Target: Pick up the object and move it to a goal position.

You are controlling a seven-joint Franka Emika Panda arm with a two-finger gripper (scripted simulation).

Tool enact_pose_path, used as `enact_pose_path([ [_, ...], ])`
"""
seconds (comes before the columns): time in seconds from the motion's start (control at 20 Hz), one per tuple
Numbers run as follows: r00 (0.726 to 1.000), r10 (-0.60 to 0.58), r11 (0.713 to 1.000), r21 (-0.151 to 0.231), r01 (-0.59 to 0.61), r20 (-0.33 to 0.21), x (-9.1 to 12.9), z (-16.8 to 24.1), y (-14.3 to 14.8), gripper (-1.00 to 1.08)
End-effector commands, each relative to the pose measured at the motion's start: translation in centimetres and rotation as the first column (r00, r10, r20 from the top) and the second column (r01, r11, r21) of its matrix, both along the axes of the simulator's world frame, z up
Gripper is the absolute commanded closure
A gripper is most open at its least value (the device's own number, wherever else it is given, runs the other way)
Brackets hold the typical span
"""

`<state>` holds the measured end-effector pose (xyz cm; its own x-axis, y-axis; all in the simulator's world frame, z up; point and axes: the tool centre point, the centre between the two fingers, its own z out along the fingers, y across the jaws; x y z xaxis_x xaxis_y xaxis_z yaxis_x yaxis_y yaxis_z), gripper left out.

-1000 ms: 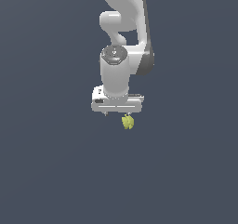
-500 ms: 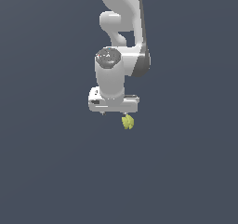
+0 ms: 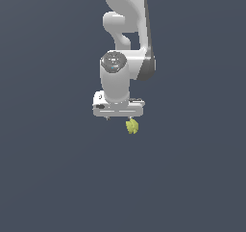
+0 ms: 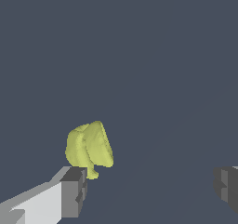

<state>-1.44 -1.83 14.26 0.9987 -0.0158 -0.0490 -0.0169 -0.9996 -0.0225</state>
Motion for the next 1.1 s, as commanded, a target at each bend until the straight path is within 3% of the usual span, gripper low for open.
enact_pose_path([
  [0.0,0.999,0.034,0.999,-0.003,-0.034,0.005,-0.2,-0.6,0.8,-0.92],
  [0.55,0.961,0.272,0.962,-0.02,-0.271,0.041,-1.8,-4.2,6.0,-0.92],
  [1.05,0.947,0.317,0.948,-0.022,-0.316,0.047,-2.3,-5.0,7.1,-0.92],
])
